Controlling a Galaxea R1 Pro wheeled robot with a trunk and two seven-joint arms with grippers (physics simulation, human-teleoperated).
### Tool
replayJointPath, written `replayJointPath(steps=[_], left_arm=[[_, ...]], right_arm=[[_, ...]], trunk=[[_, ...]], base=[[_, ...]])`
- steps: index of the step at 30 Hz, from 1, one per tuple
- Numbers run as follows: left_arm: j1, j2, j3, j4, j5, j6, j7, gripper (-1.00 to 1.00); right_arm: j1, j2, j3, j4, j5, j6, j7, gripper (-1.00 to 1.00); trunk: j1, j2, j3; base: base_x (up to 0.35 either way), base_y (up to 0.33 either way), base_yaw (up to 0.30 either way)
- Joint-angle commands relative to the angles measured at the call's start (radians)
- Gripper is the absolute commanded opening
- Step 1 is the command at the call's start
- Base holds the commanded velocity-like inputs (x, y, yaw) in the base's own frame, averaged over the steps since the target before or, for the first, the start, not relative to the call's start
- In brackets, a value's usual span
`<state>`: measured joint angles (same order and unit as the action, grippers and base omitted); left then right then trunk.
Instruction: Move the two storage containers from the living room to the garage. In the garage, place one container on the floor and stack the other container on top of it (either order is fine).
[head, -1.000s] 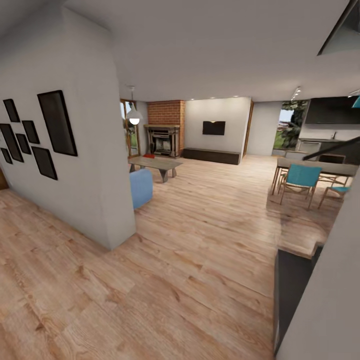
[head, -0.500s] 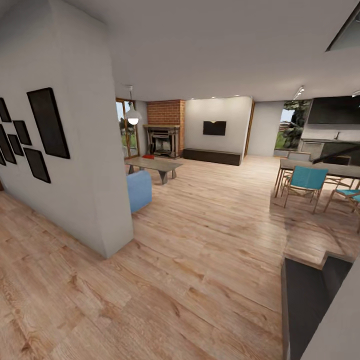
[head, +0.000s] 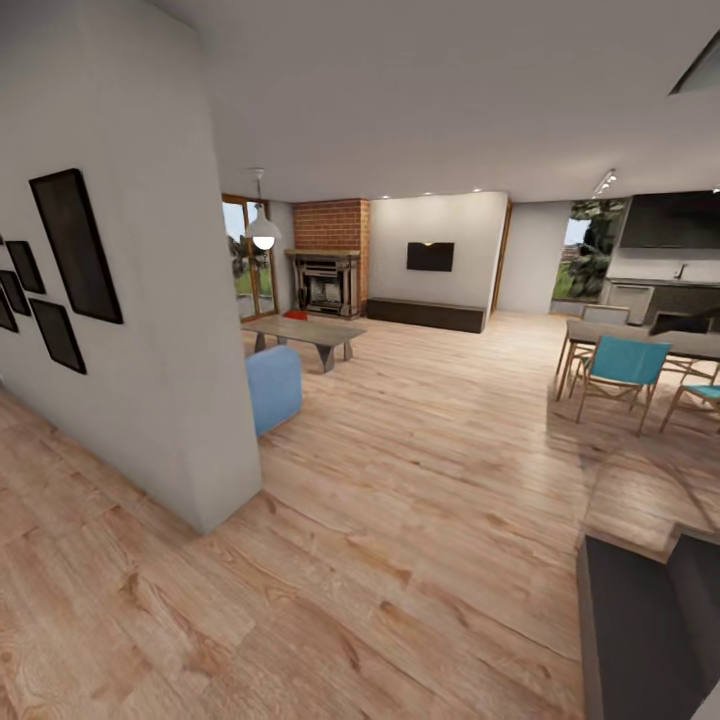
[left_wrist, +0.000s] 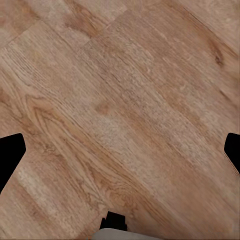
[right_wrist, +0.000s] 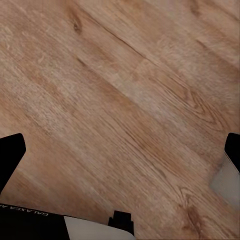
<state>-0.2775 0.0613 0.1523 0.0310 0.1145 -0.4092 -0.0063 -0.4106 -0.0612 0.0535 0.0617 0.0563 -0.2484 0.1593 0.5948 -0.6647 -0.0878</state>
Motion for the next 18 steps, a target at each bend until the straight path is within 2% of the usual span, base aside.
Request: replayJointPath(steps=[1,18], left_arm=[[-0.002,0.0,0.0,0.003,0.007,-0.005,-0.001,1.0],[-0.002,0.0,0.0,0.003,0.007,-0.005,-0.001,1.0]], right_arm=[[-0.002,0.0,0.005,0.004,0.005,-0.008,0.0,1.0],[-0.002,0.0,0.005,0.004,0.005,-0.008,0.0,1.0]], trunk=[[0.001,-0.001,-0.002],[0.001,-0.001,-0.002]], base=[[0.327,0.0,0.0],[0.327,0.0,0.0]])
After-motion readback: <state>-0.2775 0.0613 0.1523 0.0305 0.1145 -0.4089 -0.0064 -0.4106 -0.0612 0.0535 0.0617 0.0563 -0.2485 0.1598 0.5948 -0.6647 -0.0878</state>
